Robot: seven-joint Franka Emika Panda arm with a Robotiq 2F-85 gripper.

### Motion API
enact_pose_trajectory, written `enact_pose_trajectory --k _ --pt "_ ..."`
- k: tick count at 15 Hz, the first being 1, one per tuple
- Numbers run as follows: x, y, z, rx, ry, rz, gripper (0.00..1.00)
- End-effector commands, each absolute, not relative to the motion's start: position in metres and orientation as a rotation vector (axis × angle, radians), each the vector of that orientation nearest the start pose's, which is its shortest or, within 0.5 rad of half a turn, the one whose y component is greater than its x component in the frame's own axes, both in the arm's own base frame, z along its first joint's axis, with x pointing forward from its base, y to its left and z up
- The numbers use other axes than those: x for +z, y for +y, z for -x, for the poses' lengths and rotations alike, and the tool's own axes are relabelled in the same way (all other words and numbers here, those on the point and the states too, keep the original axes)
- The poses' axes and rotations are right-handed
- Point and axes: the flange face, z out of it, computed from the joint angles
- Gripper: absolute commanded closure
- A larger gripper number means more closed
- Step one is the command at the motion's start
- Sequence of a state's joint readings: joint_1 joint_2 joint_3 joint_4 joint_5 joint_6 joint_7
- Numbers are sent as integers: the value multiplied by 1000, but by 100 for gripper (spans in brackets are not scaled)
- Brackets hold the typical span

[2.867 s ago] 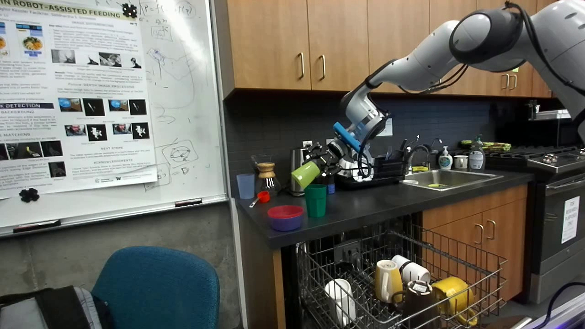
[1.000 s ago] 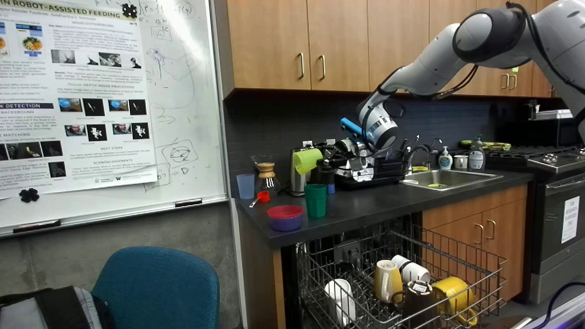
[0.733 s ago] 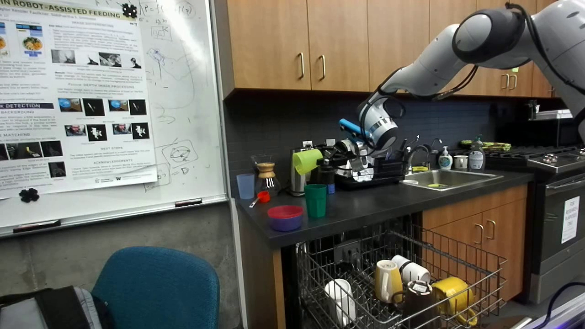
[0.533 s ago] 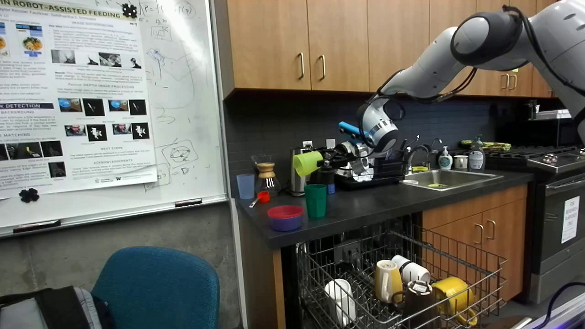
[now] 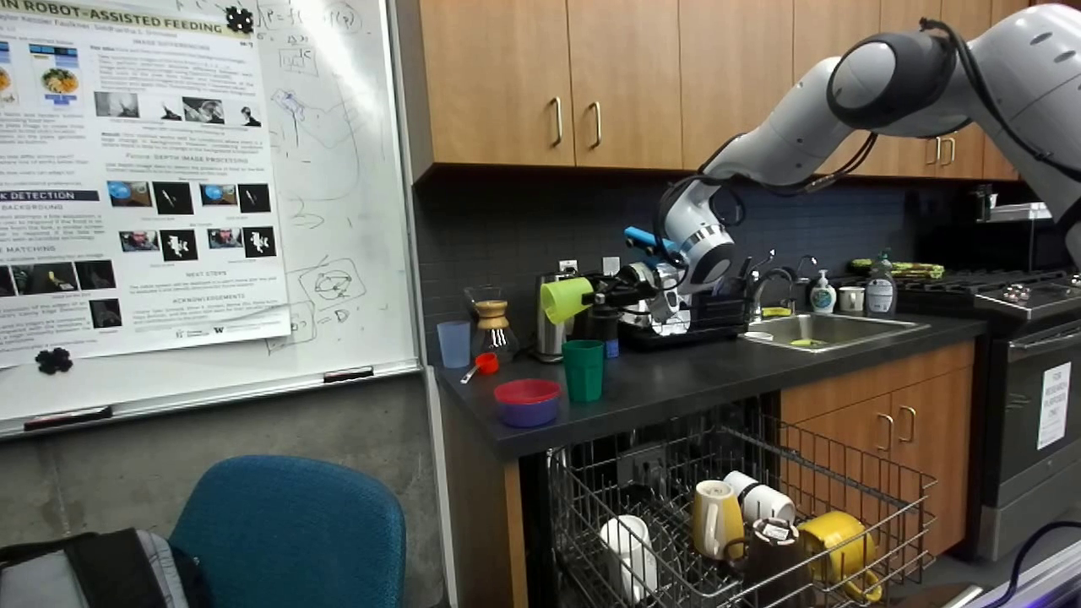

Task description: Put the yellow cup inside the green cup.

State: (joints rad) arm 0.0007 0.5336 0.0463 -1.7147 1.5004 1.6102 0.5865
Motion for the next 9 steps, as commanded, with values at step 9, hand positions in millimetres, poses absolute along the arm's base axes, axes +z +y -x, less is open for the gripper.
enact_pose_trajectory --k 9 --pt "308 130 -673 1044 1047 1386 55"
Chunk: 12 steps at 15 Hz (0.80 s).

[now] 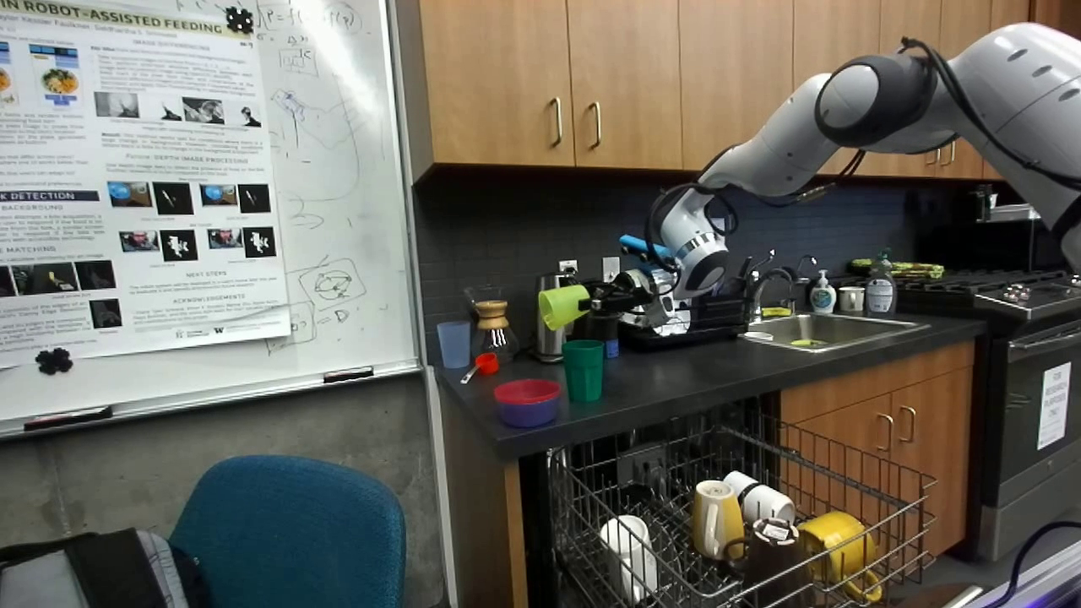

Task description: Put the yellow cup inside the green cup.

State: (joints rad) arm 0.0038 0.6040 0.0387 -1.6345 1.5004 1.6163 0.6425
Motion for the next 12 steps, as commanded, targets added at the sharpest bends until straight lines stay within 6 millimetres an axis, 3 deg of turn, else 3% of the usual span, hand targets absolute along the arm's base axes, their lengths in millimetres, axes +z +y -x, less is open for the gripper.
enact_pose_trajectory --k 1,5,12 --pt "305 130 -673 1047 1052 1382 55" --pt "295 127 -674 1044 1055 1373 55" --pt "297 122 -679 1003 1057 1370 55"
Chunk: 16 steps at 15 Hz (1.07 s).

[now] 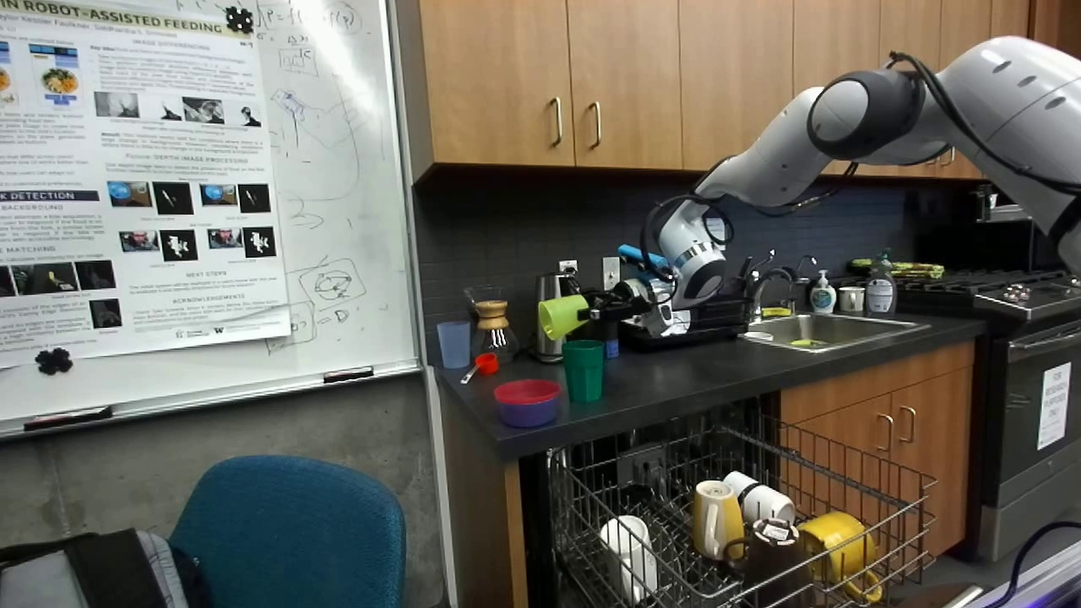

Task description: Put the yellow cup inside the green cup.

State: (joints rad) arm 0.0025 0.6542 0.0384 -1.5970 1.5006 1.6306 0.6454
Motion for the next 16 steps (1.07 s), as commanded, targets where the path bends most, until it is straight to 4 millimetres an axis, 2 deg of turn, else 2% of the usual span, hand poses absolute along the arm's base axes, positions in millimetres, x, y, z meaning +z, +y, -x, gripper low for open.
enact_pose_trajectory --k 1,16 --pt "296 122 -680 1002 1060 1370 55" --pt "282 114 -679 994 1090 1337 55"
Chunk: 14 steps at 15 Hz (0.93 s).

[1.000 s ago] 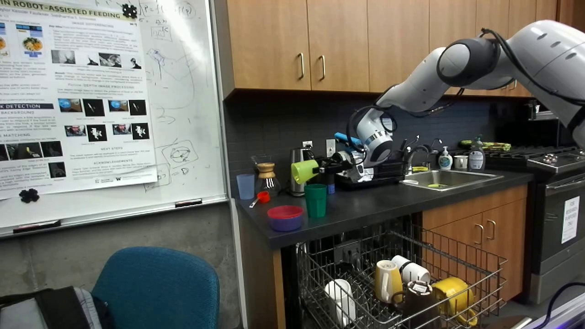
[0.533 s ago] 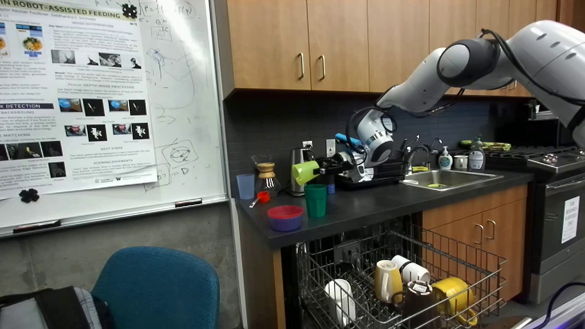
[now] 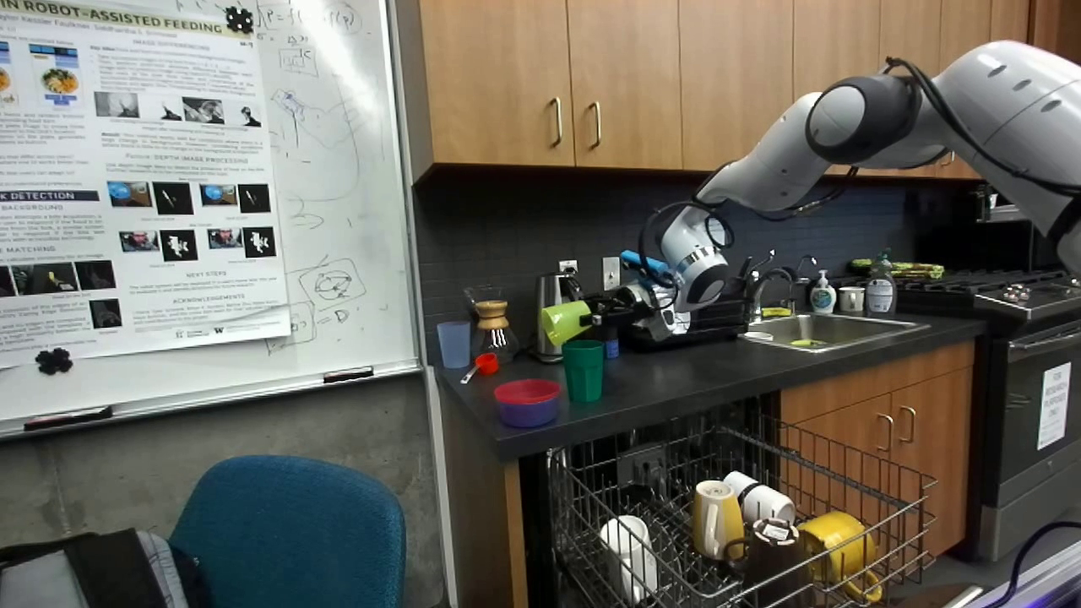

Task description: Put the yellow cup inside the green cup.

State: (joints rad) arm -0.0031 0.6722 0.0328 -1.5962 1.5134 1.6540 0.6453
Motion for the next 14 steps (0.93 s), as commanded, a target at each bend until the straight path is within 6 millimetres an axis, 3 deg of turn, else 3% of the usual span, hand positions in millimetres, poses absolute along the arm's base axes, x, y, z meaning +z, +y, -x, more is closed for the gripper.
enact_pose_trajectory --k 1,14 --pt "281 114 -679 994 1089 1333 55" --pt "261 112 -668 985 1085 1228 55"
